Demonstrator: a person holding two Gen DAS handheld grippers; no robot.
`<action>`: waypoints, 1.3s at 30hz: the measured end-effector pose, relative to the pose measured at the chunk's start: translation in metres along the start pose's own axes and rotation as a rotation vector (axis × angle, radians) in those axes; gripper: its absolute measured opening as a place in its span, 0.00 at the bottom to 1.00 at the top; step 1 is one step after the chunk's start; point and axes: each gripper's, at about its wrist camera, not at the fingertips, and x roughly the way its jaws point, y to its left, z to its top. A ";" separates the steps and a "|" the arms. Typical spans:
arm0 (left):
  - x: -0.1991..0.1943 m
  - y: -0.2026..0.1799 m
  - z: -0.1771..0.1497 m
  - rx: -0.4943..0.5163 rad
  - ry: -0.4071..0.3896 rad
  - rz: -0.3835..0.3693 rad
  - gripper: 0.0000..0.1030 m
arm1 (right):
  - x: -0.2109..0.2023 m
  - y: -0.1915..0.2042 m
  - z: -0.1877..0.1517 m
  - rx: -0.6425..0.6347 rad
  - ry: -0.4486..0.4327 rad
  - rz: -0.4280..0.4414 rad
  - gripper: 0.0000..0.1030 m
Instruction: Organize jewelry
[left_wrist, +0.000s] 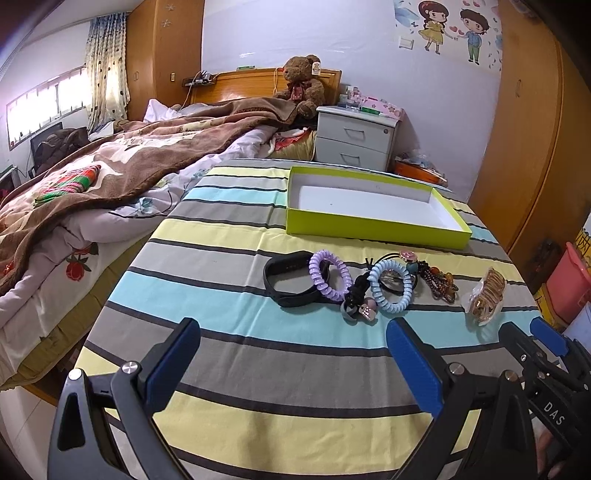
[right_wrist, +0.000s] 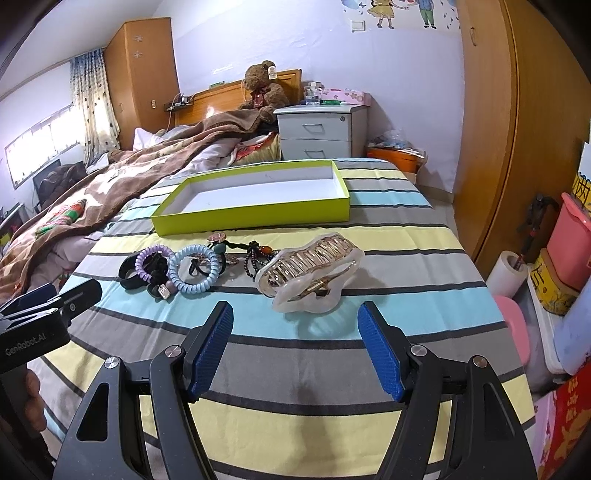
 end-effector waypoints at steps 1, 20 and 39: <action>0.000 0.000 0.000 0.002 0.000 0.004 0.99 | 0.000 0.001 0.000 -0.002 0.000 -0.001 0.68; 0.001 -0.002 0.005 0.021 0.005 0.024 0.99 | -0.002 0.001 0.000 -0.004 -0.003 -0.004 0.68; 0.000 -0.001 -0.002 0.017 -0.002 0.029 0.99 | -0.002 0.001 0.000 -0.006 -0.004 -0.003 0.68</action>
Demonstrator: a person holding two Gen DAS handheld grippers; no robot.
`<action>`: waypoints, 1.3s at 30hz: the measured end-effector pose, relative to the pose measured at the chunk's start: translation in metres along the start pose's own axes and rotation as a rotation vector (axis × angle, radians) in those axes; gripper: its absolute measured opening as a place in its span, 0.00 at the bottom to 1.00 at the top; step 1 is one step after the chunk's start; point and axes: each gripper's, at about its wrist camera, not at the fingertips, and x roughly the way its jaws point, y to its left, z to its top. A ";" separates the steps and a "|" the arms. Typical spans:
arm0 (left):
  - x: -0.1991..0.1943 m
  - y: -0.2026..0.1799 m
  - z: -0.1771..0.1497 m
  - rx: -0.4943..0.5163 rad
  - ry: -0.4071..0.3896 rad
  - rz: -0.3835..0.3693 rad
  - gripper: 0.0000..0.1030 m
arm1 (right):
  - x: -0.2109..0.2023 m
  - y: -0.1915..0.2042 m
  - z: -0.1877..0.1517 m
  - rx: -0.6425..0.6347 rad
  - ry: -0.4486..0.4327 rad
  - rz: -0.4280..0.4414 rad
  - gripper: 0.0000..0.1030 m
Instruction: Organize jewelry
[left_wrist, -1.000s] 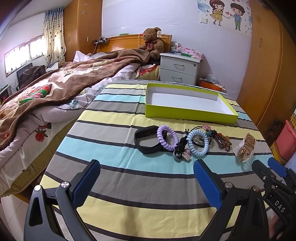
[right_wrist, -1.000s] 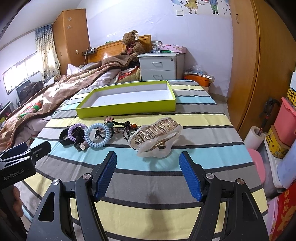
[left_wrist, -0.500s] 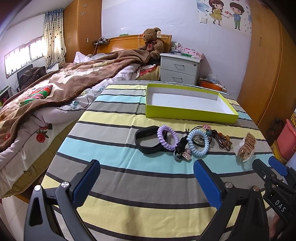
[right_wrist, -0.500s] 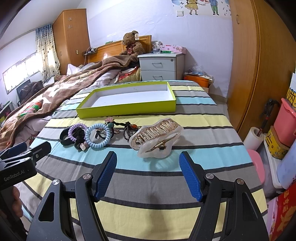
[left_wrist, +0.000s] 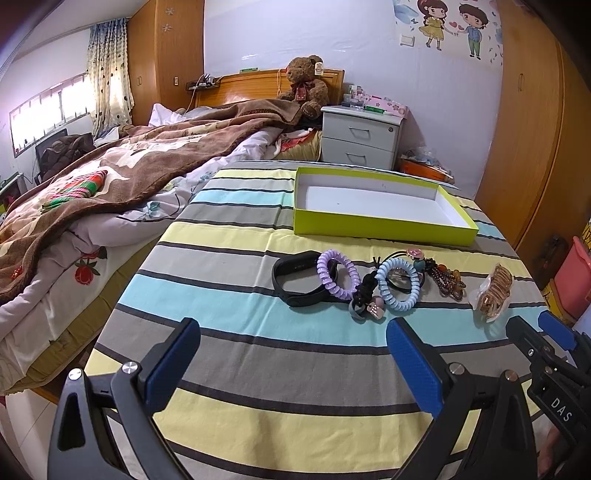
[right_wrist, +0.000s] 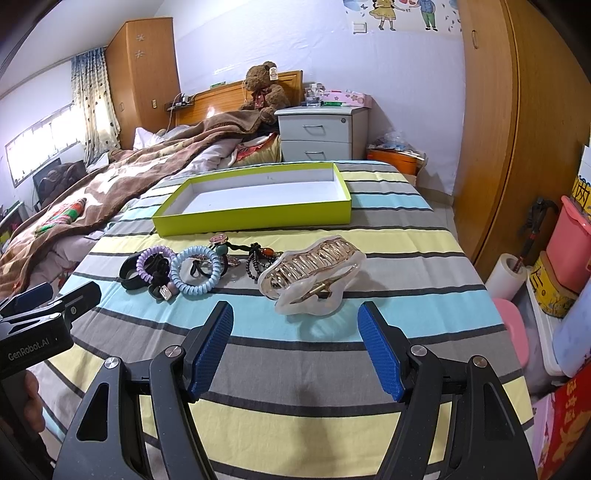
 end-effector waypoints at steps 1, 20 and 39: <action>0.000 0.000 0.000 0.000 -0.001 0.000 0.99 | 0.000 0.000 0.000 0.000 0.001 -0.001 0.68; 0.003 0.006 0.012 0.014 -0.040 0.027 0.99 | 0.007 -0.017 0.014 0.076 -0.007 0.025 0.68; 0.034 0.024 0.030 -0.041 0.005 -0.013 0.99 | 0.069 -0.015 0.040 0.155 0.126 -0.033 0.68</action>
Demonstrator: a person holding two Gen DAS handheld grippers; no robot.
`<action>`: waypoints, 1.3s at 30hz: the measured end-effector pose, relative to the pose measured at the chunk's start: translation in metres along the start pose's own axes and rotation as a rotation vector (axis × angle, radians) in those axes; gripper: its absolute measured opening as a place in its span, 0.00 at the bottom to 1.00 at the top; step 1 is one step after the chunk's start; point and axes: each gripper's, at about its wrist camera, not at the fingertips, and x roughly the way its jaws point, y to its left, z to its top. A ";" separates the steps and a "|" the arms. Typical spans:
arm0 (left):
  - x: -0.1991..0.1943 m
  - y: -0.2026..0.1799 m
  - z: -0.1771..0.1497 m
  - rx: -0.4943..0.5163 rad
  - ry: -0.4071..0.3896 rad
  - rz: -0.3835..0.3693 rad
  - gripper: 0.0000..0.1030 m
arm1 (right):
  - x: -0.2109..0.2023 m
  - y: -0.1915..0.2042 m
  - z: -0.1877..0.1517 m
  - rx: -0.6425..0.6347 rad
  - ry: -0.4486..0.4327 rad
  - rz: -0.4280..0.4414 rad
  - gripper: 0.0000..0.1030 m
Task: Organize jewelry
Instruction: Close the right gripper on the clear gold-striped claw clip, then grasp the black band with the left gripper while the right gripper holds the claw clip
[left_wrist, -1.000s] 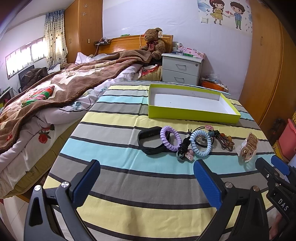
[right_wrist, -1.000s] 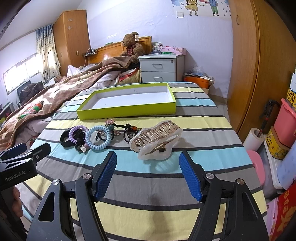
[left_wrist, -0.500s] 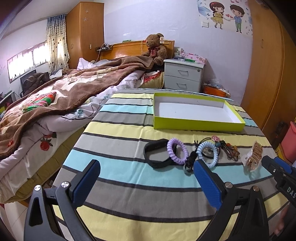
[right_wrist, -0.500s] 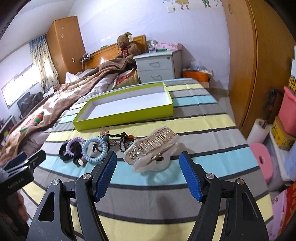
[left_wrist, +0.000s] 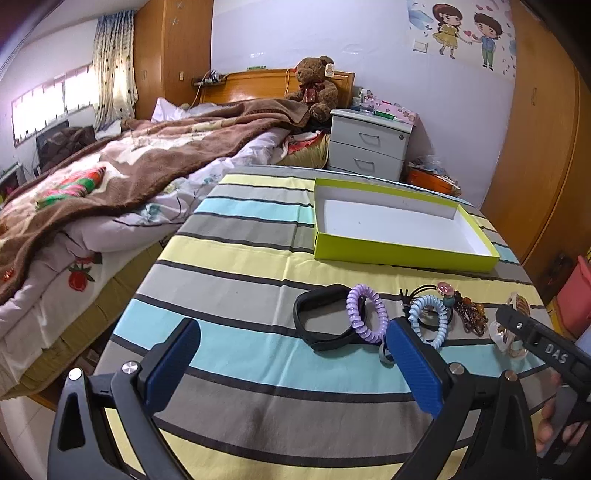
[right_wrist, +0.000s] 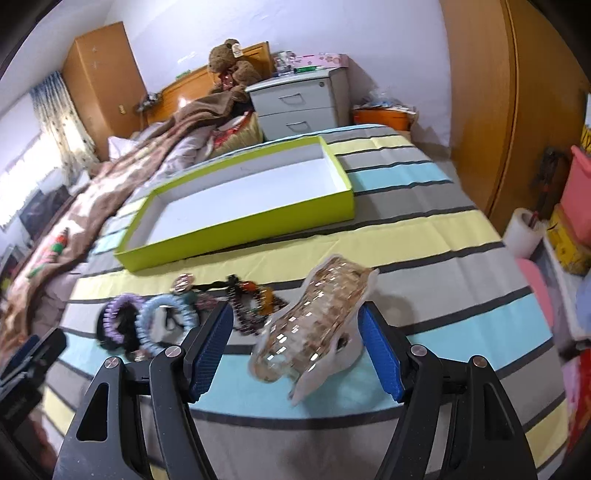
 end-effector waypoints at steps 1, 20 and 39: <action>0.002 0.002 0.001 -0.005 0.004 -0.004 0.99 | 0.001 -0.001 0.000 0.000 -0.003 -0.014 0.68; 0.017 0.009 -0.006 -0.031 0.093 -0.066 0.96 | -0.015 -0.028 -0.003 -0.047 -0.062 -0.039 0.40; 0.048 0.022 0.015 -0.010 0.174 -0.006 0.83 | -0.035 -0.046 0.001 -0.053 -0.132 0.014 0.40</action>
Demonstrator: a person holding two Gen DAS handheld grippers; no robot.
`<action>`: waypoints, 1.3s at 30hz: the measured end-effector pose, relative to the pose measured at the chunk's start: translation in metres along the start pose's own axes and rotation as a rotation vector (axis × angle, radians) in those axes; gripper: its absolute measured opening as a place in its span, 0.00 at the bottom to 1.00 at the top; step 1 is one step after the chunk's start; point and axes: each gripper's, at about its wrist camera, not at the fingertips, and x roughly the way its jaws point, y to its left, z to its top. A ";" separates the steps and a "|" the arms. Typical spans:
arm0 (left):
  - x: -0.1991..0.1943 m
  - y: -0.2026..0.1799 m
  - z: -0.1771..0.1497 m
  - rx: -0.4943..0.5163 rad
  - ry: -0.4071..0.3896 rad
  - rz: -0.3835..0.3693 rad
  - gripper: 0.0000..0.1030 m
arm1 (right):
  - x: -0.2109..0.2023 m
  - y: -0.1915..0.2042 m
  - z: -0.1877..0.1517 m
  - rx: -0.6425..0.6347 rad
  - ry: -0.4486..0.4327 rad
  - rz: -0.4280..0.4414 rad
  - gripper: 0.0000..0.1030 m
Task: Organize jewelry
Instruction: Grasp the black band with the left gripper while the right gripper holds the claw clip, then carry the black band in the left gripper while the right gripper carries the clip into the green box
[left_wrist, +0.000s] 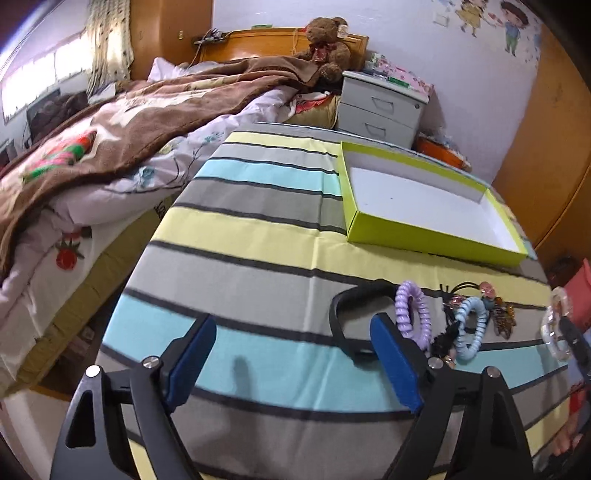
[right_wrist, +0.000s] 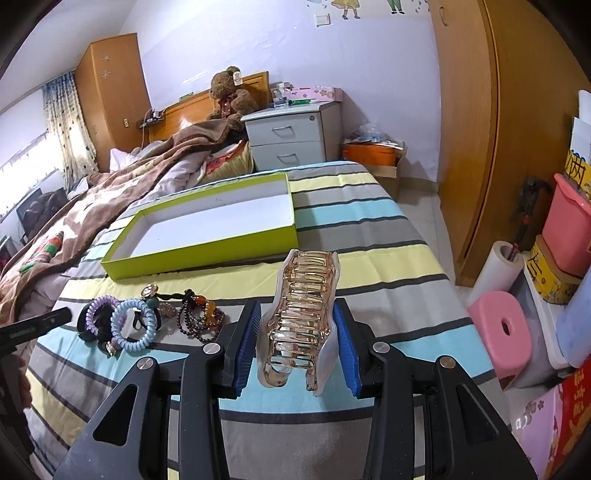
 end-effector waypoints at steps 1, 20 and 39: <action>0.005 -0.002 0.001 0.016 0.017 -0.007 0.81 | 0.000 0.000 0.000 0.000 -0.001 0.005 0.40; 0.028 -0.023 -0.001 0.091 0.066 0.030 0.60 | 0.006 0.007 0.006 -0.013 -0.003 0.037 0.40; 0.017 -0.025 -0.004 0.065 0.021 -0.047 0.11 | 0.002 0.013 0.006 -0.021 -0.013 0.041 0.40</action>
